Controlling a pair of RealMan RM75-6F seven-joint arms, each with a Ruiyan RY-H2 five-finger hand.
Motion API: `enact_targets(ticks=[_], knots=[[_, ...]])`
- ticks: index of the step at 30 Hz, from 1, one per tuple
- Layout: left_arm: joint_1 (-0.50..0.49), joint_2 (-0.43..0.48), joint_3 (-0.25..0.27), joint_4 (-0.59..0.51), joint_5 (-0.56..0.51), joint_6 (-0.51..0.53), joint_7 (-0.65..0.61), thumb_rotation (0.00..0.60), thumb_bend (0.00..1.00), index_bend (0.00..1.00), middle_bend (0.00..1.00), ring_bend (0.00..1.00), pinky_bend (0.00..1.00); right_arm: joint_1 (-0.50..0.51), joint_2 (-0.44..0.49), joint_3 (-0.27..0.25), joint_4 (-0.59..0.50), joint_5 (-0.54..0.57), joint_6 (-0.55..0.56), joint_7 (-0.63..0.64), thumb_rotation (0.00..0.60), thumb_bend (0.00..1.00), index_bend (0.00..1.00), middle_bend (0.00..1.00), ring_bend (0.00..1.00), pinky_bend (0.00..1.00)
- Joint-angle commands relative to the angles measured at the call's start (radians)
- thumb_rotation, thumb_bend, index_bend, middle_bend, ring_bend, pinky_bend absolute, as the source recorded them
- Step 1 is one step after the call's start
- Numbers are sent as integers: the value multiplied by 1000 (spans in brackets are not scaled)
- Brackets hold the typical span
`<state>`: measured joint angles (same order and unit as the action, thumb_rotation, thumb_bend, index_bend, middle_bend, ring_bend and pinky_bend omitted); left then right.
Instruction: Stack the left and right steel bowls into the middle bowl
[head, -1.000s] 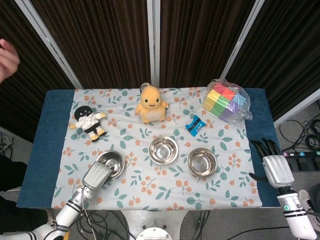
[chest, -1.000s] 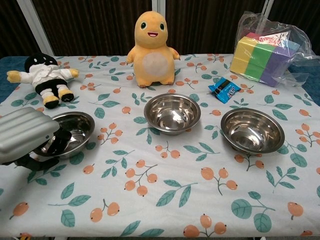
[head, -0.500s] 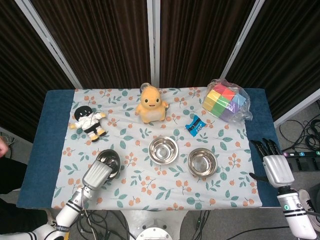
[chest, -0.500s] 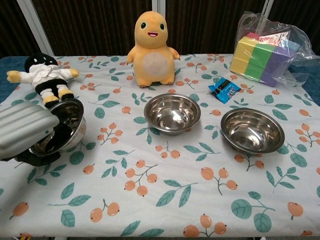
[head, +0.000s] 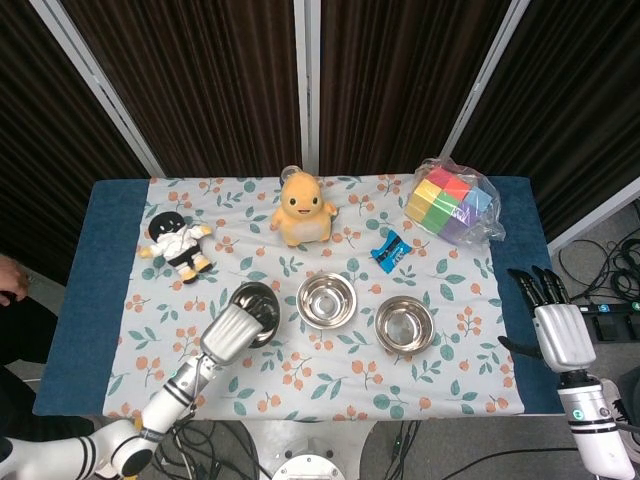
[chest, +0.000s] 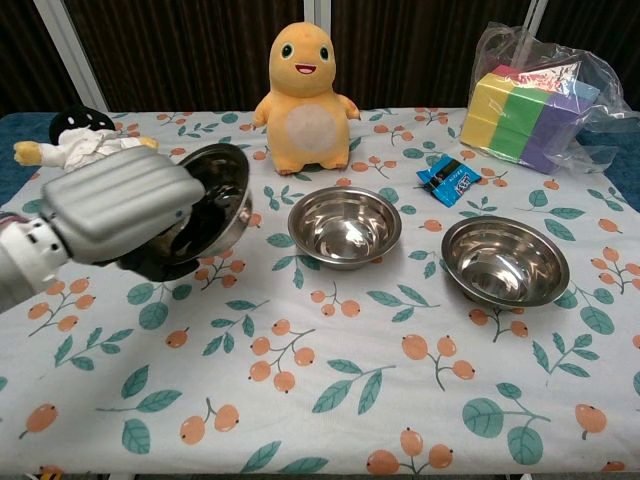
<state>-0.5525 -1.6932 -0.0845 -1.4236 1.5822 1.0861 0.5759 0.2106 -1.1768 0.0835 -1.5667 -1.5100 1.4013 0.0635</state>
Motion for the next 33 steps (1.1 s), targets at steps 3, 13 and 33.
enact_targets(ticks=[3, 13, 33], knots=[[-86, -96, -58, 54, -49, -79, 19, 600, 341, 711, 759, 686, 759, -5, 5, 3, 0, -2, 9, 14, 600, 12, 79, 131, 0, 0], [-189, -196, -79, 221, -68, -144, -14, 600, 343, 712, 759, 686, 759, -12, 9, 6, 16, 7, 12, 38, 600, 15, 79, 132, 0, 0], [-286, -225, -91, 261, -72, -136, -27, 600, 342, 711, 757, 686, 757, -14, 2, 11, 53, 19, 4, 79, 600, 19, 79, 132, 0, 0]])
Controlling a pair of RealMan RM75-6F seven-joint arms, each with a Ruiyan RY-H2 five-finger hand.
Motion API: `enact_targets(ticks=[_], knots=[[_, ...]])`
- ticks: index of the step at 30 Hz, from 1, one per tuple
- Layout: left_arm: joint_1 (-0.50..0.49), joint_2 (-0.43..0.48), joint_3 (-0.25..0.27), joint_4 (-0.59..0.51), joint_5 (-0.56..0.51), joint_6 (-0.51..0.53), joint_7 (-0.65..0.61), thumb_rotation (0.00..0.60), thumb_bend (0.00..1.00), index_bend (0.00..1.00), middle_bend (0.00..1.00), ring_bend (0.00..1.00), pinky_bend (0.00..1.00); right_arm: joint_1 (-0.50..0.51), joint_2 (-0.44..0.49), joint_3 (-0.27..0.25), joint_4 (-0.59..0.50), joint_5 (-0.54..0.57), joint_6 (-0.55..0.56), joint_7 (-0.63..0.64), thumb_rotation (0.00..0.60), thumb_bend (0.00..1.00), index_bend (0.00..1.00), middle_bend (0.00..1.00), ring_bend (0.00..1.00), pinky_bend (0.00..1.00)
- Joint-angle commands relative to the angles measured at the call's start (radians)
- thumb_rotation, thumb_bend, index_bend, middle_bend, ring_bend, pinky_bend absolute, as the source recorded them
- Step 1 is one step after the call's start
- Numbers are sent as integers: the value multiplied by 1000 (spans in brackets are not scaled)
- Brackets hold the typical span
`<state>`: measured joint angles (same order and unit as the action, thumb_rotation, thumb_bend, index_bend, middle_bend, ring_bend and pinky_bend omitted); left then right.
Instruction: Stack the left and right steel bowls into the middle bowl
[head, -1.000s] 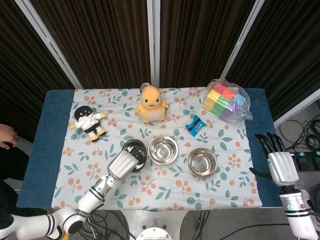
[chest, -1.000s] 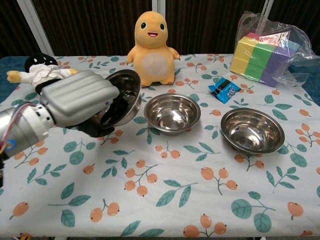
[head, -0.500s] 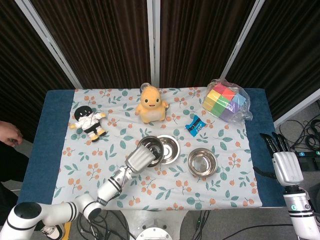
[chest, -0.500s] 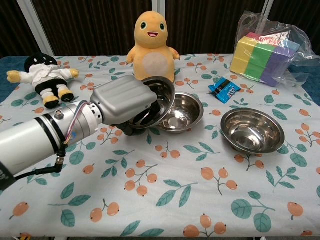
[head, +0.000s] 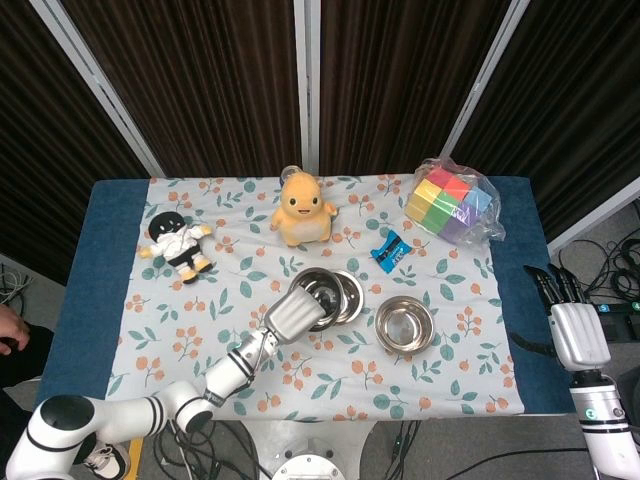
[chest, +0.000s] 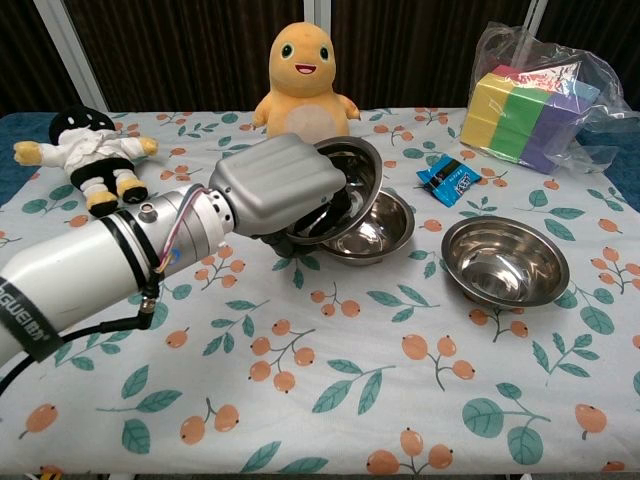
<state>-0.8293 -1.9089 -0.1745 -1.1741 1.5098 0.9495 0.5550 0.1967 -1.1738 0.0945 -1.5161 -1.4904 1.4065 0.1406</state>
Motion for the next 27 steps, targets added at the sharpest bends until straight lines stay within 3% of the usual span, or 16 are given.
enact_targets(ticks=[1, 7, 10, 12, 19, 27], knots=[[-14, -16, -1, 21, 2, 2, -11, 600, 342, 710, 755, 684, 755, 0, -1, 0, 3, 0, -1, 3, 600, 19, 79, 132, 0, 0], [-39, -42, 4, 76, 1, -4, -54, 600, 333, 645, 693, 615, 709, -1, 2, 2, 8, 2, 0, 14, 600, 19, 79, 132, 0, 0], [-54, -17, 14, 70, -3, -38, -55, 600, 242, 392, 511, 450, 565, -2, 5, 4, 8, 4, 1, 19, 600, 18, 79, 132, 0, 0], [-59, 2, 24, 57, 11, -34, -73, 600, 198, 320, 465, 420, 539, -3, 7, 5, 8, 5, 1, 22, 600, 18, 79, 132, 0, 0], [-37, 97, 32, -38, 12, 11, -64, 600, 157, 299, 450, 414, 535, -5, 12, 3, 5, -2, 7, 26, 600, 19, 79, 132, 0, 0], [137, 321, 79, -281, -96, 143, 43, 600, 146, 313, 450, 414, 533, 9, 4, -30, 13, -25, -43, -21, 600, 19, 85, 152, 9, 6]])
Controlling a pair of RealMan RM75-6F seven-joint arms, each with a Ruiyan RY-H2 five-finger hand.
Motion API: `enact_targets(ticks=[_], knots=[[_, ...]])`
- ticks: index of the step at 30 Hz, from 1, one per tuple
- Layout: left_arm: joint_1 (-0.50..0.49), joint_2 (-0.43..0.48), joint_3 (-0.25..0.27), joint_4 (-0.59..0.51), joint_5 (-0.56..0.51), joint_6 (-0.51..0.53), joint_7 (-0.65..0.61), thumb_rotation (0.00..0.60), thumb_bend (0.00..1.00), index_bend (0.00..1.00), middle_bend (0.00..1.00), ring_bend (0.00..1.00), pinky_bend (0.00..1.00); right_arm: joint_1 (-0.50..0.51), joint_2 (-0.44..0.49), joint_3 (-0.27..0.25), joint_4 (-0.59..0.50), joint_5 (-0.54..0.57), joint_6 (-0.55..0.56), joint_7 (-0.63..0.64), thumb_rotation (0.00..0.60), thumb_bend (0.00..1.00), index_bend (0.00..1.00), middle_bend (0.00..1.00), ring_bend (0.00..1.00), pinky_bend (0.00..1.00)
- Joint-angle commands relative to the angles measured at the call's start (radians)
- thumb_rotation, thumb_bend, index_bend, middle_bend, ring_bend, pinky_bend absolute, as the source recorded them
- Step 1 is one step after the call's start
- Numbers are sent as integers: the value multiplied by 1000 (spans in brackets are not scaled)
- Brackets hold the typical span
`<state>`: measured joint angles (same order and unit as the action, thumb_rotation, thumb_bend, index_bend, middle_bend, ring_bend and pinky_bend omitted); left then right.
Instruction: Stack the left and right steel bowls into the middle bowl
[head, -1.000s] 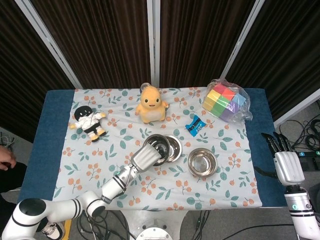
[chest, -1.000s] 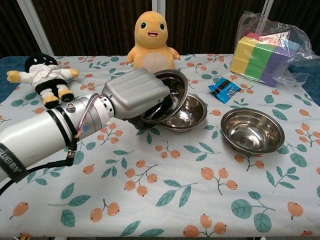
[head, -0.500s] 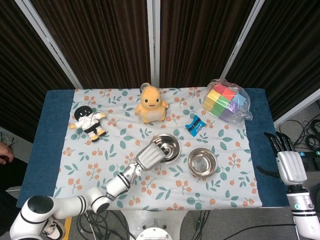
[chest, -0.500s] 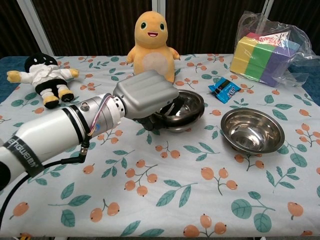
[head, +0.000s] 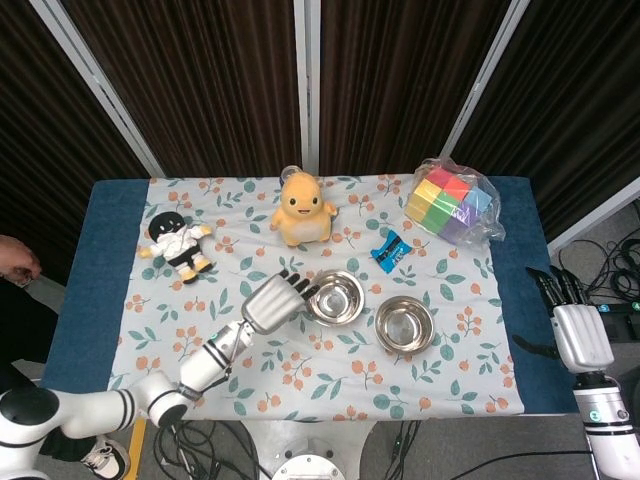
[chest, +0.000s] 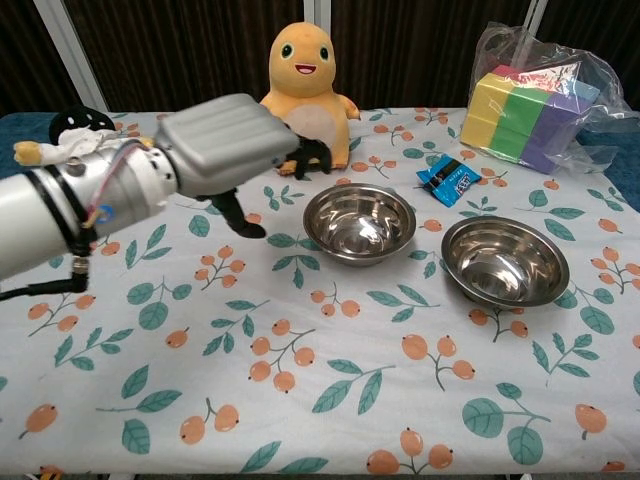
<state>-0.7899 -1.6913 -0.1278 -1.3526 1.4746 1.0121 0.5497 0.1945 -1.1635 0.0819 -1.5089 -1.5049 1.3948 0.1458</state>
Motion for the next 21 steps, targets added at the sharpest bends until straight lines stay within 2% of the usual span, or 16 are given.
enact_targets(ticks=[1, 4, 7, 11, 16, 21], knots=[[124, 126, 41, -122, -74, 102, 48, 600, 145, 324, 450, 412, 532, 17, -10, -24, 7, -14, -47, -38, 600, 19, 96, 158, 23, 20], [206, 200, 71, -185, -124, 162, 40, 600, 141, 354, 437, 379, 507, 41, -34, -39, 6, -36, -85, -87, 600, 20, 150, 190, 85, 88], [271, 283, 105, -268, -187, 188, 55, 600, 139, 357, 373, 298, 423, 70, -69, -50, 5, -63, -121, -147, 600, 28, 212, 235, 139, 151], [339, 357, 139, -336, -187, 249, 20, 600, 138, 357, 350, 275, 375, 109, -117, -57, 11, -76, -176, -209, 600, 51, 289, 294, 194, 224], [408, 388, 157, -337, -147, 335, -54, 600, 135, 358, 350, 275, 367, 145, -173, -60, 13, -68, -233, -295, 600, 56, 323, 318, 206, 241], [446, 388, 164, -283, -123, 353, -155, 600, 134, 358, 350, 275, 364, 184, -216, -56, 14, -50, -292, -357, 600, 62, 334, 326, 206, 241]])
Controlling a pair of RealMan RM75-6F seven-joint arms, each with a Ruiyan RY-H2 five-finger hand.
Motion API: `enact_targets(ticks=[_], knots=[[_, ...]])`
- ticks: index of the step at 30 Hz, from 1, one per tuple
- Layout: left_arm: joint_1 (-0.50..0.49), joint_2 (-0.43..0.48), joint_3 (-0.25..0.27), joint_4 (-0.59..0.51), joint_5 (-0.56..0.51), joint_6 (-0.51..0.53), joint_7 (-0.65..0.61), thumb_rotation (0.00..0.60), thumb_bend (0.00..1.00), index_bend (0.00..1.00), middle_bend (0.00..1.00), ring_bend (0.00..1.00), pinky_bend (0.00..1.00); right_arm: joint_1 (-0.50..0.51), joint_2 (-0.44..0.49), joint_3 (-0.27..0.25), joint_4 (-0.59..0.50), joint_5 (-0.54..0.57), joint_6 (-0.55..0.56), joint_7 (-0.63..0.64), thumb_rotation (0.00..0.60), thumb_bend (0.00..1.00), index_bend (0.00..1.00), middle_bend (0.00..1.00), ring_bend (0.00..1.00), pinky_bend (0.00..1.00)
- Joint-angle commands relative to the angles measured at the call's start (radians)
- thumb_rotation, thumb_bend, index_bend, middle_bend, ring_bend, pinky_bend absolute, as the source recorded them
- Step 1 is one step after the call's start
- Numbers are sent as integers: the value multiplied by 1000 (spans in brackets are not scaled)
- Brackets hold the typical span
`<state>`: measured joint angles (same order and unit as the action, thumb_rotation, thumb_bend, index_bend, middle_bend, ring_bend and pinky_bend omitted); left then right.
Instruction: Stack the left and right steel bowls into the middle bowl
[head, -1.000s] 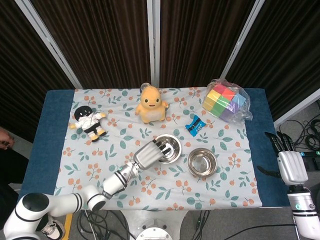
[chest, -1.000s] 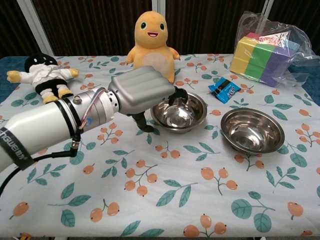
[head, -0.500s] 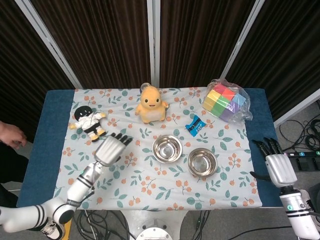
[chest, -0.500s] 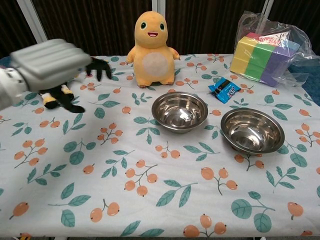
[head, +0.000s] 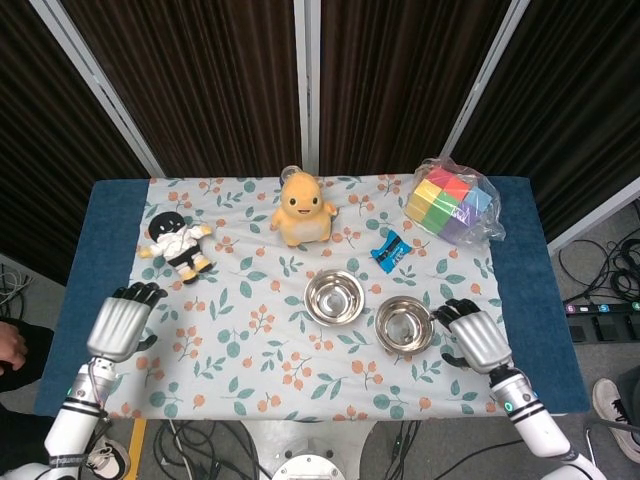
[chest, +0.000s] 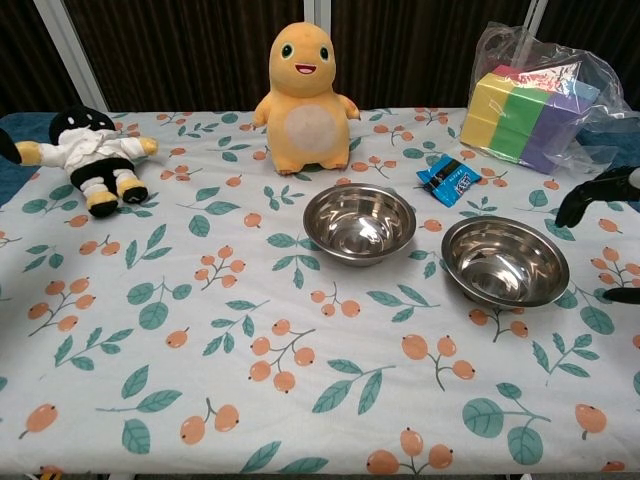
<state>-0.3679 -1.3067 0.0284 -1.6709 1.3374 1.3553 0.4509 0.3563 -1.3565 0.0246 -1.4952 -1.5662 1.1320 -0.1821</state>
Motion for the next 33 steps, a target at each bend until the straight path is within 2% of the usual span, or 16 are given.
enact_targets(ticks=[1, 7, 15, 18, 22, 28, 33], knots=[[29, 3, 8, 46, 15, 8, -70, 600, 134, 359, 350, 275, 363, 27, -29, 1, -1, 14, -37, -39, 600, 63, 335, 326, 206, 241], [53, -10, 1, 107, 17, 5, -131, 600, 132, 360, 352, 275, 361, 54, -73, -1, 3, 48, -87, -99, 600, 64, 339, 329, 206, 242], [64, -12, -14, 135, 1, -25, -167, 600, 133, 358, 362, 275, 372, 88, -132, 5, 41, 93, -138, -147, 600, 100, 385, 360, 231, 280], [69, -12, -20, 143, 6, -25, -182, 600, 133, 358, 364, 275, 373, 91, -154, 6, 62, 99, -129, -162, 600, 155, 451, 406, 282, 342], [74, -9, -24, 152, 11, -30, -196, 600, 133, 358, 366, 275, 372, 98, -180, 5, 87, 118, -139, -186, 600, 279, 525, 454, 340, 419], [78, -10, -30, 171, 11, -47, -224, 600, 133, 358, 366, 275, 373, 105, -214, 5, 116, 120, -127, -206, 600, 385, 650, 542, 438, 527], [85, -14, -33, 189, 14, -56, -248, 600, 133, 358, 366, 275, 373, 109, -227, 1, 124, 123, -120, -225, 600, 430, 703, 580, 476, 575]])
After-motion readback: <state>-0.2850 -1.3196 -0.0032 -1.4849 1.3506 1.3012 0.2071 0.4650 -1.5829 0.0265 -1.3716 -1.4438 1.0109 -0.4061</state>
